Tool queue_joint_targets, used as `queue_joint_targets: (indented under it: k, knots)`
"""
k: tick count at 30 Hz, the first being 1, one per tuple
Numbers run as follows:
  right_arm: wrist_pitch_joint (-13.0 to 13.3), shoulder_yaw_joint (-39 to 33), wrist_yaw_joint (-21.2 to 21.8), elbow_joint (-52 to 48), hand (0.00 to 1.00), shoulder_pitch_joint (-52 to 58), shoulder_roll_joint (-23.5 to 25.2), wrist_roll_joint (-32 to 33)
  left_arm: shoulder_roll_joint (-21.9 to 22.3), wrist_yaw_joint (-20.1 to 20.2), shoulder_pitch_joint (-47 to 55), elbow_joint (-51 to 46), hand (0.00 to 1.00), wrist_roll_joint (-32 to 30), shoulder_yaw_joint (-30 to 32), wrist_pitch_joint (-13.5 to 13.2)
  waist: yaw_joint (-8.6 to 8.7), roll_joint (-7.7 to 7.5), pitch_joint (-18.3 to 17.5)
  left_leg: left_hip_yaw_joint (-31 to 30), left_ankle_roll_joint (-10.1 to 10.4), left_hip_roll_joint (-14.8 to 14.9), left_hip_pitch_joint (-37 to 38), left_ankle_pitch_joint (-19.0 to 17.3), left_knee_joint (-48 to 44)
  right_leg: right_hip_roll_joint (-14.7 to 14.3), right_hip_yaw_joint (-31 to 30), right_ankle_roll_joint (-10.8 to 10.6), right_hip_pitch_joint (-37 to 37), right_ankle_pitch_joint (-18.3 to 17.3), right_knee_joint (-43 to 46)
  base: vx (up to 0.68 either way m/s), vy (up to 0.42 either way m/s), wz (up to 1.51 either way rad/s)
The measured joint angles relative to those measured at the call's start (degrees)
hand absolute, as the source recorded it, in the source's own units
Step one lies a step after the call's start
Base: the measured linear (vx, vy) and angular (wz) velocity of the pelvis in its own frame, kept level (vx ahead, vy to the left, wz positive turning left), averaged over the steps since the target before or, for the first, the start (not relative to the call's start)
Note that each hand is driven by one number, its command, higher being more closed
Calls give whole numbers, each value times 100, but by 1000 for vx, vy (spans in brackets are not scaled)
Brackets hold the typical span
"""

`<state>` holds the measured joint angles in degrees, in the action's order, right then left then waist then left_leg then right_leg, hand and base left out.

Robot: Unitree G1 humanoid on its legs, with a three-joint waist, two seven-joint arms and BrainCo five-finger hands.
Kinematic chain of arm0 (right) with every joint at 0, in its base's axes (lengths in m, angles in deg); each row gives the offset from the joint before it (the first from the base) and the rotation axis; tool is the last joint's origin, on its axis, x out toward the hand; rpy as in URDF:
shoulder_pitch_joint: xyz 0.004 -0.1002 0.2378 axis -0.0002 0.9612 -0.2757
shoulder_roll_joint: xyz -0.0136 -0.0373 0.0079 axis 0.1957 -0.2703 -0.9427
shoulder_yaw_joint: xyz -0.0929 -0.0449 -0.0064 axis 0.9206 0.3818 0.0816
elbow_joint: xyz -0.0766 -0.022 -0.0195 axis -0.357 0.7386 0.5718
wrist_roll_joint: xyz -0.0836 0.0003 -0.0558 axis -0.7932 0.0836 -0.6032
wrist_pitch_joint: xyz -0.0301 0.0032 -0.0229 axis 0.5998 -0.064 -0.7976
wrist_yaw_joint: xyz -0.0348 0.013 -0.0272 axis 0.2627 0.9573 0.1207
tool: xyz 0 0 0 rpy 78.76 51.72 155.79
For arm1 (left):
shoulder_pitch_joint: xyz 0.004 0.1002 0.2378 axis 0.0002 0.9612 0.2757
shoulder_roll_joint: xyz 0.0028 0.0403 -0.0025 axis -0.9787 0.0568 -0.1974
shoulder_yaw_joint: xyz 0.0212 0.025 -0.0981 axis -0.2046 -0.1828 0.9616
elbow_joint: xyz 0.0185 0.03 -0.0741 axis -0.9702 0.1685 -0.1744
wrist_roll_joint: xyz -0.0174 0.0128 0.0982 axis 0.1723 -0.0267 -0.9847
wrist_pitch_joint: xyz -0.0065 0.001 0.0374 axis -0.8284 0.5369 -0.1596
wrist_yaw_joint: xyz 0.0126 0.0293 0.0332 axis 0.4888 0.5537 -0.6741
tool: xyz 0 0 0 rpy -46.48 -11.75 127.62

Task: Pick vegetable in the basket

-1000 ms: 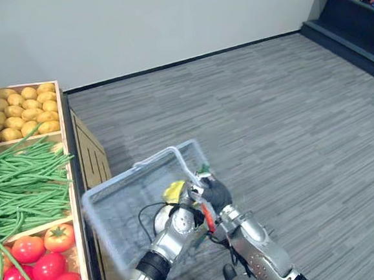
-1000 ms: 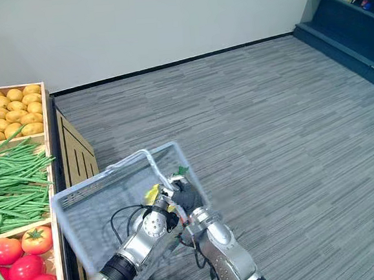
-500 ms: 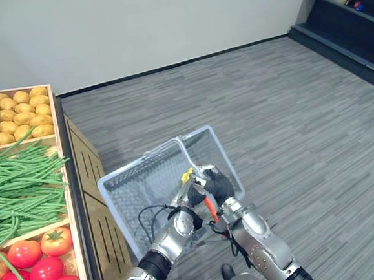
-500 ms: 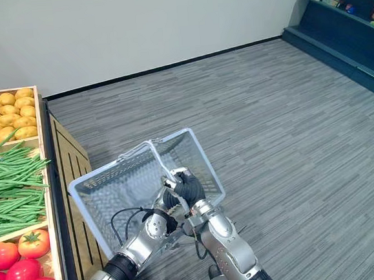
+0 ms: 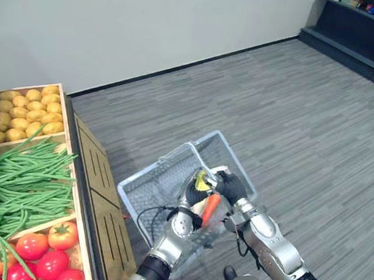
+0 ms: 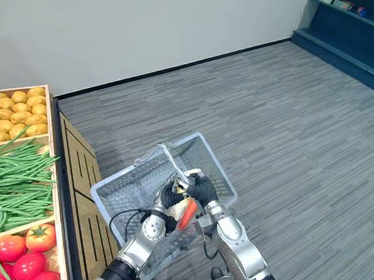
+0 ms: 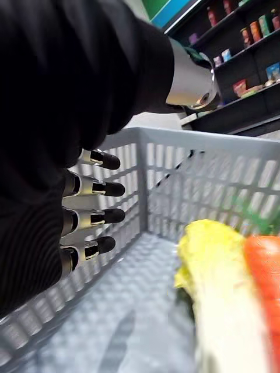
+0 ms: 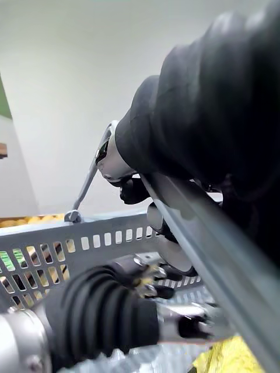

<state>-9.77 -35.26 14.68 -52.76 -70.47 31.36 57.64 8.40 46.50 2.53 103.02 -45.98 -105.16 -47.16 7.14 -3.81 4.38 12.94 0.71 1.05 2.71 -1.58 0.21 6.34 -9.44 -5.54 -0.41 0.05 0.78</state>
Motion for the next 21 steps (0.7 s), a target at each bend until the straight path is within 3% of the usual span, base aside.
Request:
queue_joint_targets:
  k: [7, 10, 14, 21]
  knots:
    - [-6, -770, -75, 85, 100, 317, 113, -892, -121, 115, 627, -991, 0, 1, 250, -60, 12, 13, -7, 0, 4, 3, 8, 3, 15, -3, 0, -1, 3, 0, -12, 0, 0, 0]
    - [-6, -1128, -158, 85, 100, 370, 112, -1102, -122, 131, 1065, -1665, 0, 102, 635, -204, -9, 68, -55, -12, -6, -15, 72, 87, 172, -8, 29, -2, 9, 0, -13, -8, -16, 3]
    - [-6, -1721, -265, 77, 100, 412, 124, -1210, -121, 208, 1515, -2184, 0, 701, 1116, -467, -78, 161, -123, -44, 5, -19, 164, 159, 342, -15, 89, -23, 41, -15, -11, -17, -21, 4]
    - [-35, -2624, -256, 83, 100, 768, 98, -1335, -111, 504, 2341, -2188, 0, 1704, 1940, -507, -184, 237, -194, -152, 39, -6, 226, 195, 438, -19, 215, -67, 123, -47, -11, -19, -27, 9]
